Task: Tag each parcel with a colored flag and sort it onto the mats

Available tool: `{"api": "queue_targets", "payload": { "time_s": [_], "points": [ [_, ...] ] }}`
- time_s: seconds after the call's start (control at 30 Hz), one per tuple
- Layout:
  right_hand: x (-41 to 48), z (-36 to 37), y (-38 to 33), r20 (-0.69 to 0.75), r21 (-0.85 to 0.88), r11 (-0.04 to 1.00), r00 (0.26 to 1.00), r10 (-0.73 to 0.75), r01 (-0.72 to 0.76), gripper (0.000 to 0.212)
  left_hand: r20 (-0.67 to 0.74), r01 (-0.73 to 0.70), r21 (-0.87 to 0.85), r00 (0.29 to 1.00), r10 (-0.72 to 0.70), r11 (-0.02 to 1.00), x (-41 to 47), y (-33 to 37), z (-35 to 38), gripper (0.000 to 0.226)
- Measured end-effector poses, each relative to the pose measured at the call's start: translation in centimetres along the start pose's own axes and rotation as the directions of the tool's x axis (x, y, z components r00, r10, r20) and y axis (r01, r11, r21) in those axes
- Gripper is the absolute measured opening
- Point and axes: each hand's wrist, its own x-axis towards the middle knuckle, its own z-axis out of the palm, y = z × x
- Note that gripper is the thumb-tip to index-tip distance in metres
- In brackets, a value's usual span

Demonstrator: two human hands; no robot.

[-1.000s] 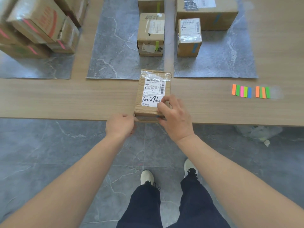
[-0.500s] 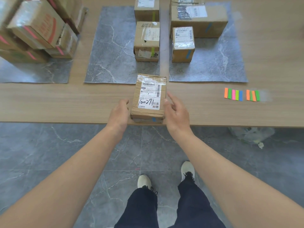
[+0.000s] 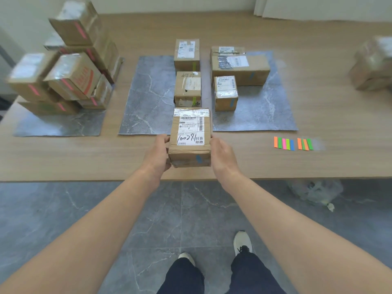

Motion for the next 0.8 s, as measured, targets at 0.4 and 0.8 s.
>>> {"api": "queue_targets", "payload": {
  "time_s": [0.4,0.8],
  "points": [
    [-4.0,-2.9,-10.5,-0.119,0.005,0.987,0.98,-0.157,0.159,0.032,0.126,-0.218,0.007,0.968,0.215,0.976,-6.4,10.4,-0.1,0.04],
    [-0.2,-10.9,-14.5,-0.241,0.037,0.981,0.954,-0.177,0.192,0.032,0.195,-0.232,0.01,0.955,0.226,0.973,-5.4,16.3,8.4,0.037]
  ]
}}
